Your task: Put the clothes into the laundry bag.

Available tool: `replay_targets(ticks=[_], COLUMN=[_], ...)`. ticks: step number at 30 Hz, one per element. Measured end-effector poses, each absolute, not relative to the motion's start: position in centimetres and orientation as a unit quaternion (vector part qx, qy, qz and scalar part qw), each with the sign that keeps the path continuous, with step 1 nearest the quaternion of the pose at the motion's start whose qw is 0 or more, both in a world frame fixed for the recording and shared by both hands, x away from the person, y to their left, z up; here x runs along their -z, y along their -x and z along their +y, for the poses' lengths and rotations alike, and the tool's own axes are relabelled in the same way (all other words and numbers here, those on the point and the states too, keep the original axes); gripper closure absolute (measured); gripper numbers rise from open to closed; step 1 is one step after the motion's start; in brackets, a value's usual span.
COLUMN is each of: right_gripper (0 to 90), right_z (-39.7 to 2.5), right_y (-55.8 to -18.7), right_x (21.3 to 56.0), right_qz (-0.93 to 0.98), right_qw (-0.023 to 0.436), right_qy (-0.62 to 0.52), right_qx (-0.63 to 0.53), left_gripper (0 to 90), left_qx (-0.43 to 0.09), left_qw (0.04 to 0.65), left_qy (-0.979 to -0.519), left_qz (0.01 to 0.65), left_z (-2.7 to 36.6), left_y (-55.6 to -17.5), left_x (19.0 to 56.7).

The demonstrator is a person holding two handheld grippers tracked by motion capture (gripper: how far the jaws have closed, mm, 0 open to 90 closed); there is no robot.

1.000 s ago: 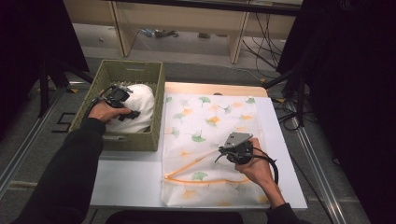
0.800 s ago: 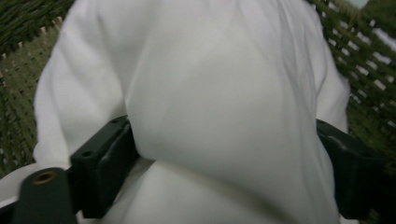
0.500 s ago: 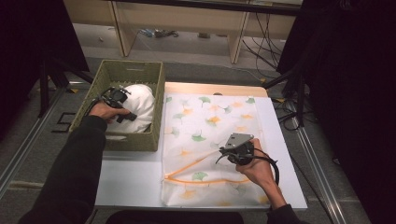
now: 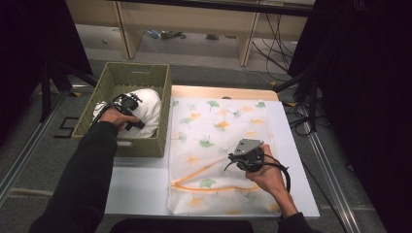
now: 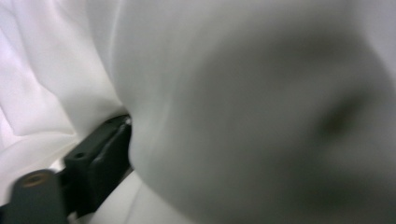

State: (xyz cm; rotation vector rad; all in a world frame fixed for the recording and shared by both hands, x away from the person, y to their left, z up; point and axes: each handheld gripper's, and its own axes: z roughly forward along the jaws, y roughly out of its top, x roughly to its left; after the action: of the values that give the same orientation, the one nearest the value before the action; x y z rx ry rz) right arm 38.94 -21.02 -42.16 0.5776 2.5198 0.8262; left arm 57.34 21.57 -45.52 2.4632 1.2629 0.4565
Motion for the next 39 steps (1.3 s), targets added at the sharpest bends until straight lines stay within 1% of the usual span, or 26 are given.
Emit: replay_targets(ticks=[1, 2, 4, 5, 6, 8, 9, 10, 12, 14, 17, 20, 21, 22, 24, 25, 27, 28, 29, 32, 35, 39], right_gripper=[89.2, 89.2, 89.2, 89.2, 89.2, 89.2, 89.2, 89.2, 89.2, 89.3, 89.3, 89.2, 89.2, 89.2, 89.2, 89.2, 89.3, 89.3, 89.3, 89.3, 89.3, 89.3], right_z=[-21.0, -21.0, -21.1, -21.1, -21.1, -21.0, -21.0, -21.1, -21.2, -21.2, -21.1, -21.1, -21.1, -21.2, -21.2, -21.2, -21.2, -21.2, -21.2, -21.3, -21.3, -21.3], right_y=[-38.9, -38.9, -39.0, -39.0, -39.0, -38.9, -38.9, -39.0, -39.0, -39.0, -38.9, -38.9, -38.9, -38.9, -38.9, -38.9, -38.8, -38.9, -38.9, -39.0, -39.0, -39.1], right_x=[42.1, 42.2, 42.1, 42.1, 42.1, 42.1, 42.1, 42.0, 42.1, 42.0, 42.0, 42.1, 42.1, 41.9, 42.0, 42.0, 42.0, 42.0, 42.0, 42.0, 42.0, 42.1], right_qz=[0.907, 0.907, 0.908, 0.909, 0.909, 0.907, 0.907, 0.910, 0.906, 0.906, 0.909, 0.905, 0.906, 0.908, 0.908, 0.909, 0.908, 0.909, 0.908, 0.908, 0.909, 0.906], right_qw=[0.216, 0.213, 0.210, 0.207, 0.207, 0.211, 0.212, 0.206, 0.211, 0.217, 0.207, 0.212, 0.211, 0.211, 0.209, 0.209, 0.208, 0.207, 0.207, 0.207, 0.205, 0.216], right_qy=[-0.205, -0.208, -0.208, -0.208, -0.207, -0.208, -0.207, -0.206, -0.210, -0.205, -0.207, -0.213, -0.211, -0.205, -0.208, -0.206, -0.209, -0.205, -0.210, -0.206, -0.207, -0.202], right_qx=[-0.297, -0.298, -0.296, -0.295, -0.295, -0.299, -0.299, -0.296, -0.301, -0.300, -0.295, -0.300, -0.301, -0.297, -0.298, -0.297, -0.298, -0.297, -0.298, -0.299, -0.299, -0.303], left_gripper=[7.3, 8.9, 27.5, 35.5, 41.1, 49.2, 51.6, 52.5, 52.7, 51.1, 45.0, 35.3, 34.7, 35.9, 49.5, 54.3, 59.5, 61.1, 61.6, 63.7, 64.1, 64.4], left_qx=[-0.158, -0.150, -0.132, -0.131, -0.127, -0.111, -0.106, -0.107, -0.105, -0.116, -0.123, -0.137, -0.136, -0.132, -0.120, -0.117, -0.114, -0.118, -0.121, -0.136, -0.147, -0.153], left_qw=[0.165, 0.168, 0.180, 0.181, 0.183, 0.191, 0.192, 0.195, 0.196, 0.195, 0.184, 0.177, 0.177, 0.179, 0.190, 0.197, 0.209, 0.214, 0.211, 0.229, 0.257, 0.298], left_qy=[-0.868, -0.870, -0.871, -0.868, -0.869, -0.868, -0.870, -0.872, -0.871, -0.864, -0.873, -0.874, -0.873, -0.872, -0.869, -0.865, -0.850, -0.844, -0.848, -0.832, -0.818, -0.789], left_qz=[0.441, 0.438, 0.439, 0.443, 0.441, 0.444, 0.441, 0.436, 0.438, 0.450, 0.433, 0.432, 0.434, 0.435, 0.441, 0.447, 0.470, 0.478, 0.470, 0.487, 0.493, 0.514], left_z=[21.5, 21.5, 21.6, 21.7, 21.7, 21.6, 21.6, 21.7, 21.9, 21.9, 21.5, 21.3, 21.3, 21.4, 21.7, 22.1, 22.8, 22.7, 22.9, 23.1, 23.4, 24.3], left_y=[-57.3, -57.4, -57.4, -57.4, -57.3, -57.1, -57.0, -57.0, -57.1, -57.3, -57.2, -57.3, -57.3, -57.3, -57.4, -57.4, -57.6, -57.5, -57.6, -57.4, -57.2, -56.9], left_x=[45.6, 45.7, 45.6, 45.5, 45.5, 45.2, 45.1, 45.0, 45.0, 45.2, 45.4, 45.7, 45.7, 45.6, 45.4, 45.2, 44.9, 44.7, 44.5, 43.6, 42.4, 40.8])
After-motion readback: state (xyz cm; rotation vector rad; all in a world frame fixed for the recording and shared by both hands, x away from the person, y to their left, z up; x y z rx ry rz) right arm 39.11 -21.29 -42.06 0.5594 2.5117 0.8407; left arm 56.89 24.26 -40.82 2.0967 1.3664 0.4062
